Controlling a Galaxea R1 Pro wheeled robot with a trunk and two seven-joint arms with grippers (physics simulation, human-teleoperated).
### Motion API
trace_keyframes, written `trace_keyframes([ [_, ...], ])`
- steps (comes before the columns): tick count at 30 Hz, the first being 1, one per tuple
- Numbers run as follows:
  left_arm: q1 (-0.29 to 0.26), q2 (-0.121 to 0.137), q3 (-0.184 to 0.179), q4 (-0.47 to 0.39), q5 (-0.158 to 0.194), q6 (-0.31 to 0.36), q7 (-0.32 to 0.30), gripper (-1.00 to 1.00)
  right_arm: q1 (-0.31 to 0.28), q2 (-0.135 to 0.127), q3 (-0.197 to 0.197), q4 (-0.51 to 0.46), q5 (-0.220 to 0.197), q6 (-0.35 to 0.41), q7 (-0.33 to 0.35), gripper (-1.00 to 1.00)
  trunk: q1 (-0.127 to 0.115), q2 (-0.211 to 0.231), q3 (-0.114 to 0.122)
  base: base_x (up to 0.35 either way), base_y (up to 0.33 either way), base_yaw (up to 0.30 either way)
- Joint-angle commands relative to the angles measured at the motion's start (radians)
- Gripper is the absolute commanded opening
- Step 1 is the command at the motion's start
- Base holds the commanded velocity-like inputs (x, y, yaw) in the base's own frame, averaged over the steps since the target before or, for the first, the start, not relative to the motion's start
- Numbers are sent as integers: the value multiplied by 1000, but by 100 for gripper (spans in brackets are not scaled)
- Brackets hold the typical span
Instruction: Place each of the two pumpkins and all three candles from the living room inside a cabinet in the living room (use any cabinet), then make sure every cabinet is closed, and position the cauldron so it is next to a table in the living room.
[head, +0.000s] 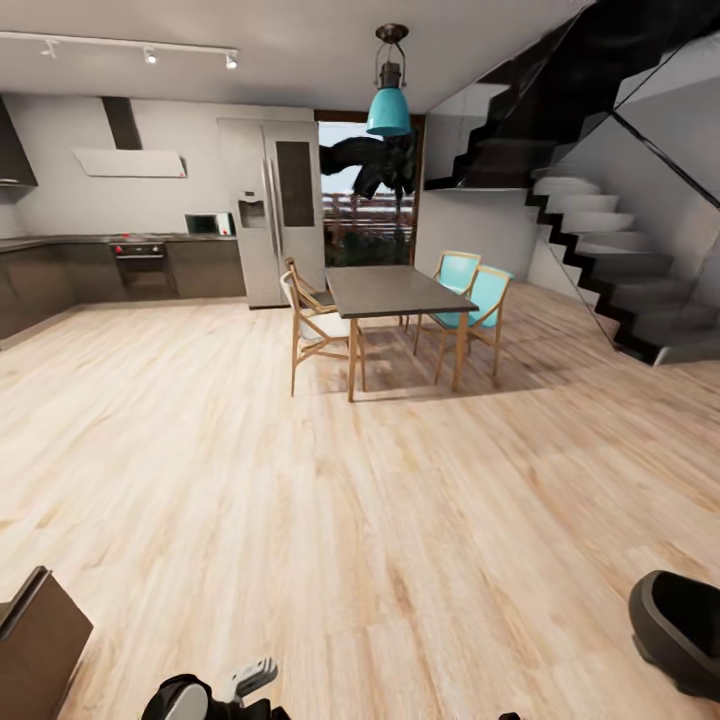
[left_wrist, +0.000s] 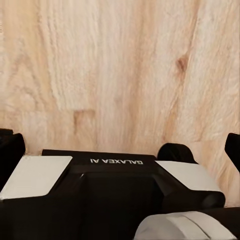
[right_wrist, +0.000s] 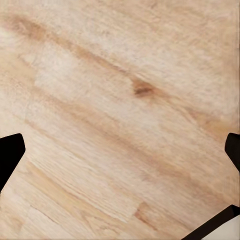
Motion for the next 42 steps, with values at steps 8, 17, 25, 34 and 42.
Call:
trace_keyframes([
  [8,0,0,0,4,-19,-44,-2,100,-1,0,-4,0,0,-1,0,100,0,0,0,86,-26,-211],
  [17,0,0,0,7,-29,-62,-2,100,-1,0,-4,0,-1,-2,0,100,0,0,0,310,-1,-35],
  [25,0,1,0,6,-29,-63,-4,100,-1,0,-4,0,-1,-2,0,100,0,0,0,219,-18,-249],
  [34,0,1,0,6,-29,-62,-7,100,-1,0,-4,0,-1,-2,0,100,0,0,0,10,39,-281],
  [42,0,1,0,6,-29,-61,-7,100,-1,0,-4,0,-1,-2,0,100,0,0,0,29,137,-281],
])
